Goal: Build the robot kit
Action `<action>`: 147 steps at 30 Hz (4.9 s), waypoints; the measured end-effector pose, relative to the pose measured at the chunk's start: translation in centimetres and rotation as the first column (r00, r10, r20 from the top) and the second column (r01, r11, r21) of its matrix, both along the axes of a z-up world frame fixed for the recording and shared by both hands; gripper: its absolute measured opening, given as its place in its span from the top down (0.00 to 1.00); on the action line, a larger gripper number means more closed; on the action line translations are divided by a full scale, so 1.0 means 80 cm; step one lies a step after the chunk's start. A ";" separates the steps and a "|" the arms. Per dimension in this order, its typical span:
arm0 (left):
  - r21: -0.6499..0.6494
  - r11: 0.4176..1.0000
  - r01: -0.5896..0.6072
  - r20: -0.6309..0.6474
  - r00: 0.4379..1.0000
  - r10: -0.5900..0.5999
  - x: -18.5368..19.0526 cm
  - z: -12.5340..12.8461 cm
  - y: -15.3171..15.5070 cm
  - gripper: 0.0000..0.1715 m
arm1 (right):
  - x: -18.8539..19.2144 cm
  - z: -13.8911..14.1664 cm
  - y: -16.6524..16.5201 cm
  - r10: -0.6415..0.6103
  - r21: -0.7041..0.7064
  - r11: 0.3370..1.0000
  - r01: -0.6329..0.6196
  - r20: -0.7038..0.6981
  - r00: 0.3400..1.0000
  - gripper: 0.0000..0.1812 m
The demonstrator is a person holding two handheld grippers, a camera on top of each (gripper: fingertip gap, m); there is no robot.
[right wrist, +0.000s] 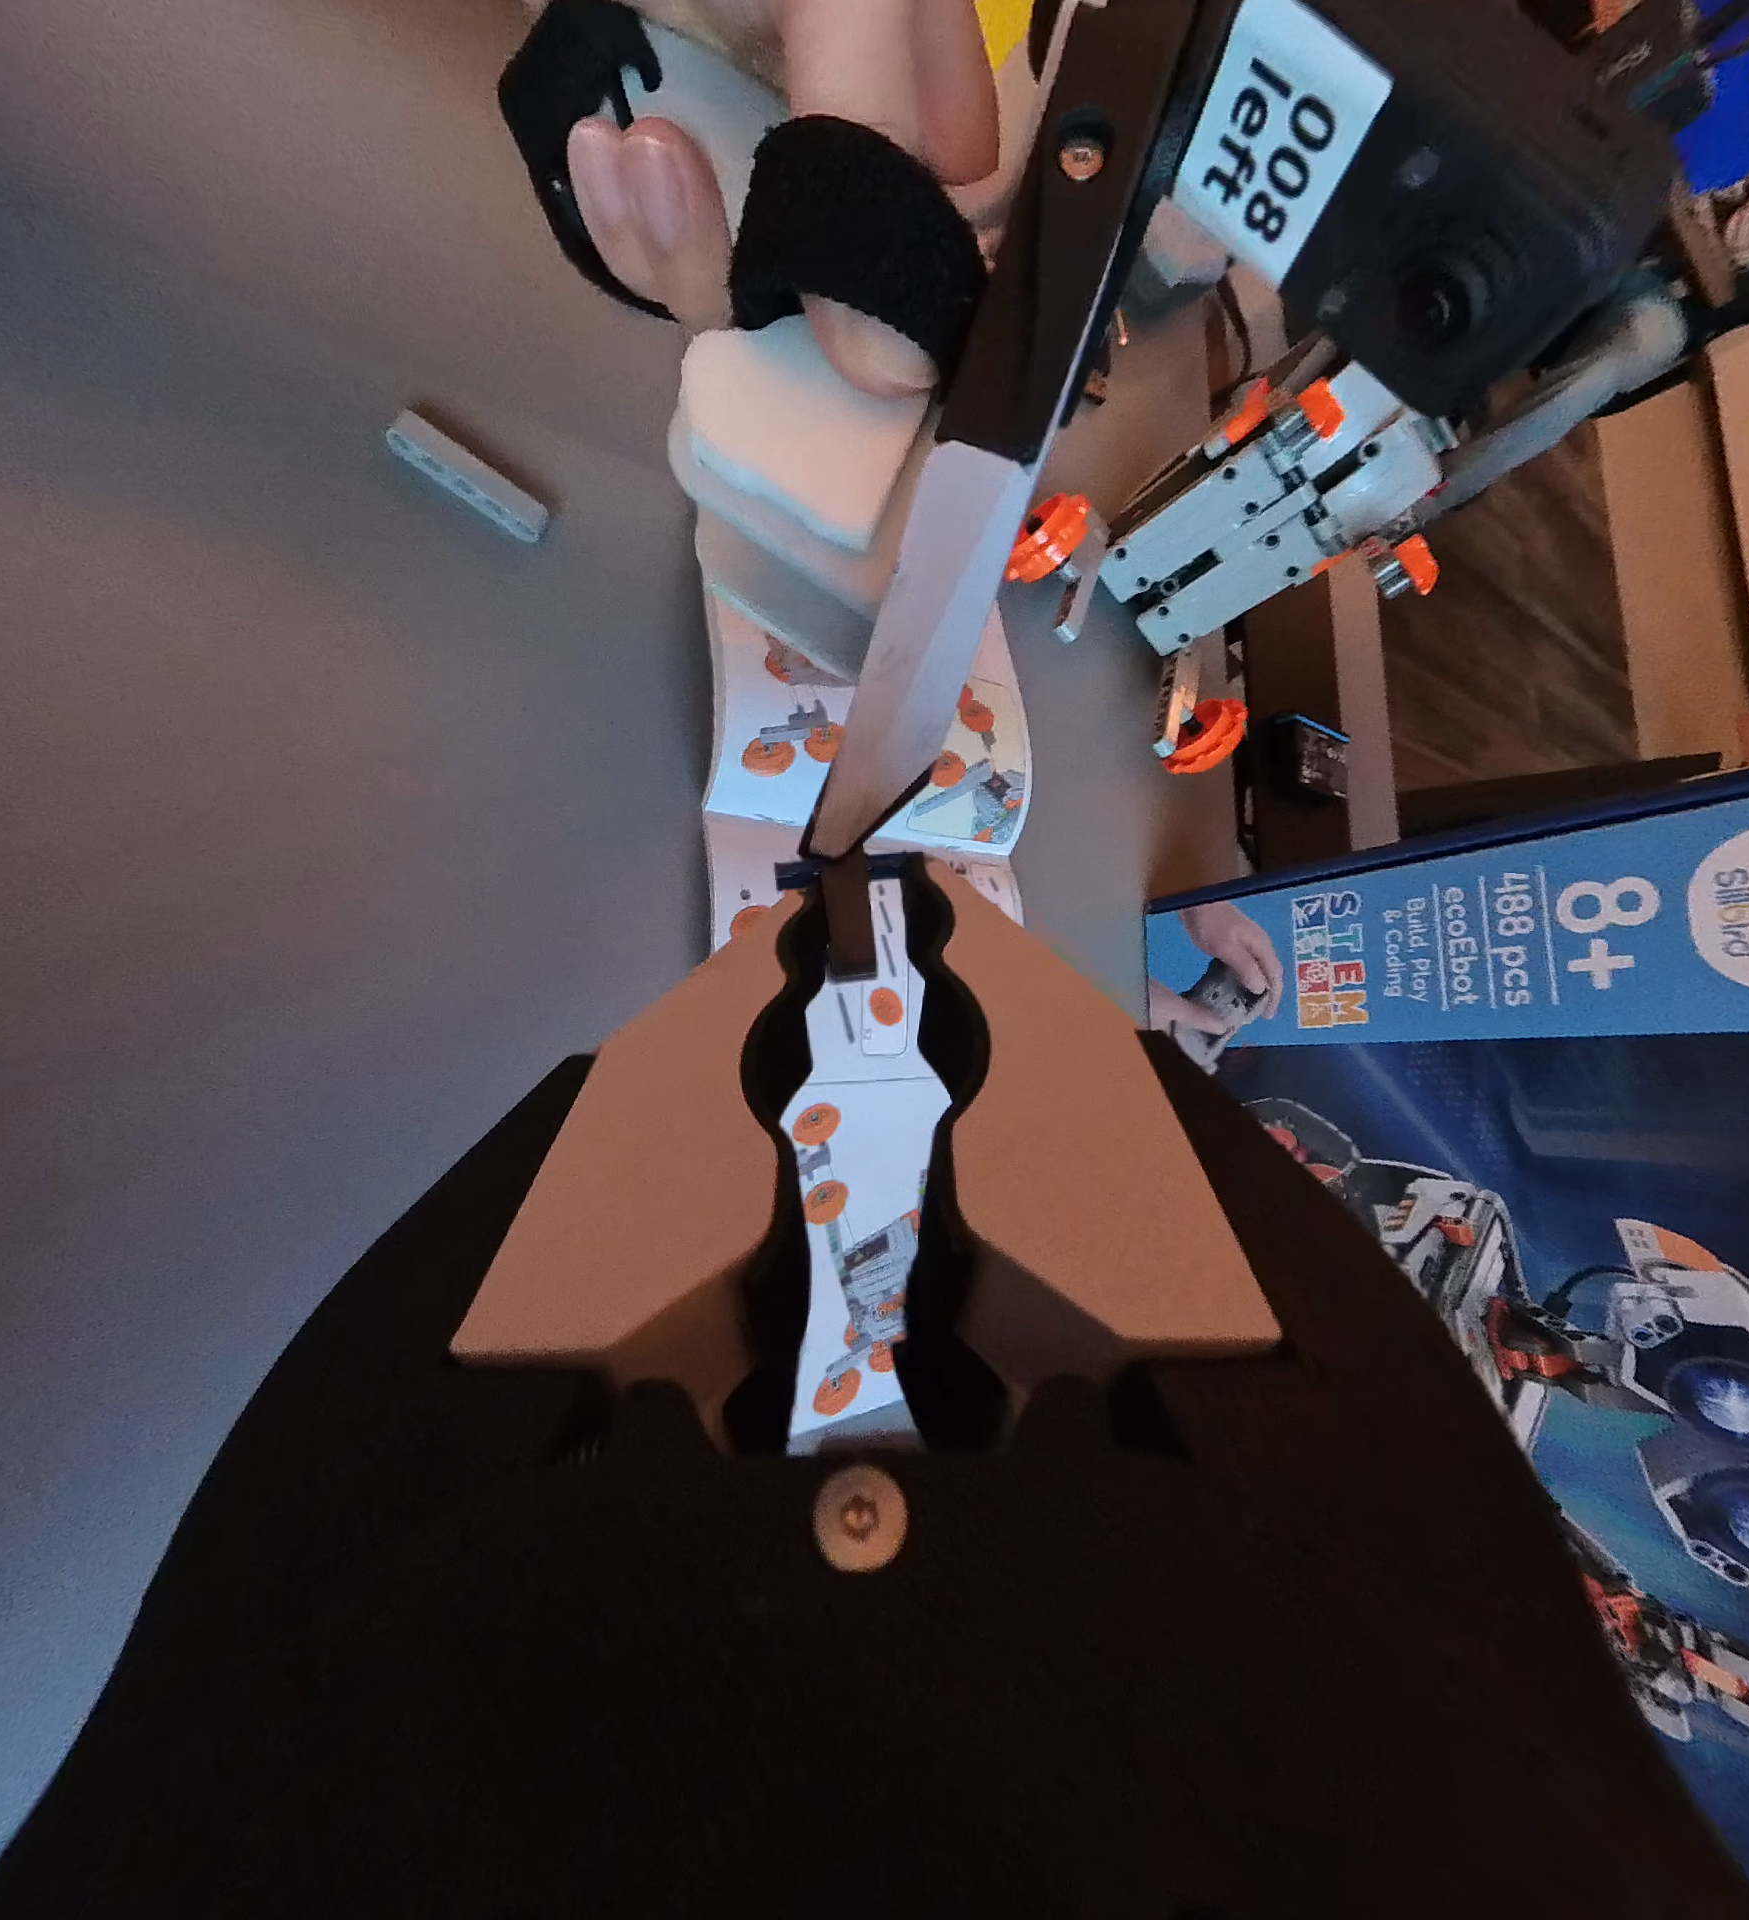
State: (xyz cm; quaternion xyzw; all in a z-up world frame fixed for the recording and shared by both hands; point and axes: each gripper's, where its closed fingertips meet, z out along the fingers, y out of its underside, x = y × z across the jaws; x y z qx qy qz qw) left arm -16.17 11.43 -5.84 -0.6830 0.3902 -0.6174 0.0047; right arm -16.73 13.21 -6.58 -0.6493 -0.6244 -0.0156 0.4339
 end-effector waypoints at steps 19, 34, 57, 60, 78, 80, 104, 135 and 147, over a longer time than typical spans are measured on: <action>0.129 0.992 0.012 0.024 1.000 -0.015 -0.005 0.013 -0.002 0.98 | -0.007 0.018 0.000 0.042 0.170 0.984 -0.051 0.057 0.998 0.92; 0.103 0.994 -0.022 0.081 0.997 0.014 -0.015 0.032 0.002 0.97 | -0.018 0.037 0.001 0.082 0.287 0.954 -0.084 0.020 0.996 0.88; 0.139 0.989 0.058 -0.027 0.998 -0.055 -0.023 0.007 -0.014 0.97 | -0.024 0.015 -0.012 0.133 0.212 0.966 -0.146 0.076 0.988 0.92; 0.135 0.991 -0.027 0.041 0.999 0.022 -0.018 0.024 0.004 0.97 | -0.019 0.033 0.005 0.058 0.248 0.967 -0.051 -0.023 0.998 0.91; 0.876 0.177 -0.448 0.461 0.887 -0.036 -0.042 0.114 0.034 0.97 | 0.000 0.146 0.018 -0.427 -0.497 0.768 -0.405 -0.868 0.254 0.91; 0.884 0.201 -0.421 0.439 0.897 -0.051 -0.040 0.107 0.030 0.97 | 0.000 0.140 0.018 -0.365 -0.468 0.820 -0.329 -0.871 0.328 0.90; 0.962 0.217 -0.165 0.222 0.936 -0.274 -0.047 0.056 -0.020 0.97 | -0.035 0.078 -0.037 -0.481 -0.755 0.421 -0.503 -0.656 0.582 0.91; 0.758 0.288 -0.585 0.524 0.809 0.267 -0.127 0.120 0.103 0.98 | -0.028 0.076 0.044 -0.451 -0.555 0.800 -0.229 -0.807 0.382 0.93; 0.424 0.718 -0.552 0.543 0.789 0.286 -0.120 0.121 0.081 0.97 | -0.077 0.098 0.036 -0.309 -0.366 0.899 -0.242 -0.920 0.242 0.93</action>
